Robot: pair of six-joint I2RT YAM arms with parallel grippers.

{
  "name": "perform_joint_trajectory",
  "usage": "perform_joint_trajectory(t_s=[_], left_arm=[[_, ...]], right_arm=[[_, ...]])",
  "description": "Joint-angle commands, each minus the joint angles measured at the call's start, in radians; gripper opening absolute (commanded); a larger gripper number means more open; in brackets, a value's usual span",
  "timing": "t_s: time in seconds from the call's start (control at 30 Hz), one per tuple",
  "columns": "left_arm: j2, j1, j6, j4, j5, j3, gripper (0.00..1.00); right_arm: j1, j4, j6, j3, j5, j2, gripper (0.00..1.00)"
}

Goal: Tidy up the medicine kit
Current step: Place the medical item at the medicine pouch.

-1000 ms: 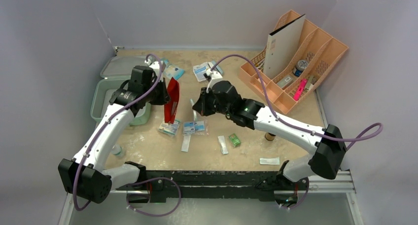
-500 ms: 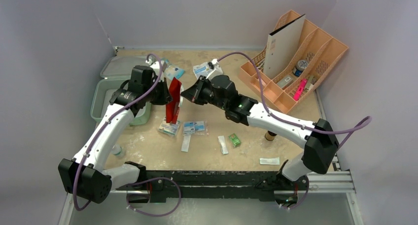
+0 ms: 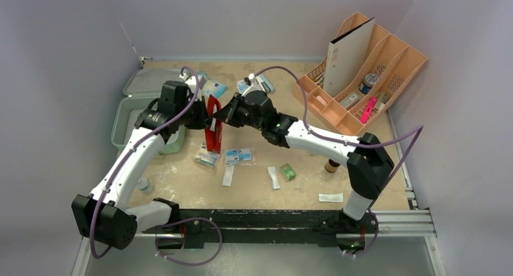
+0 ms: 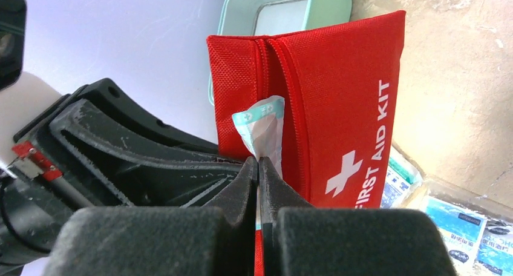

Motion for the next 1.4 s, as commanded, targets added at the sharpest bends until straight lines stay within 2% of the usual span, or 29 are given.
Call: perform_joint_trajectory(t_s=[0.0,0.3,0.7,0.97,1.13,1.2,1.37], left_arm=[[-0.026,0.001,0.002,0.039,0.021,-0.001,0.00],[-0.020,0.001,0.002,0.034,0.002,0.001,0.00],[-0.012,0.003,0.004,0.026,-0.010,0.011,0.00],[-0.016,0.004,0.009,0.005,-0.065,0.017,0.00],[-0.030,0.005,0.014,0.003,-0.095,0.014,0.00],[-0.035,0.005,0.016,0.004,-0.102,0.014,0.00],[-0.048,0.005,0.018,0.009,-0.107,0.010,0.00]], right_arm=[[-0.007,-0.042,-0.035,0.091,0.043,0.009,0.01],[-0.009,-0.147,-0.091,0.133,0.027,0.012,0.21],[-0.008,-0.288,-0.188,0.159,0.017,-0.048,0.24],[-0.009,-0.445,-0.374,0.135,-0.009,-0.163,0.28],[-0.008,-0.600,-0.475,0.056,0.074,-0.236,0.30],[-0.007,-0.644,-0.505,0.014,0.154,-0.257,0.30],[-0.005,-0.741,-0.511,-0.091,0.224,-0.265,0.29]])
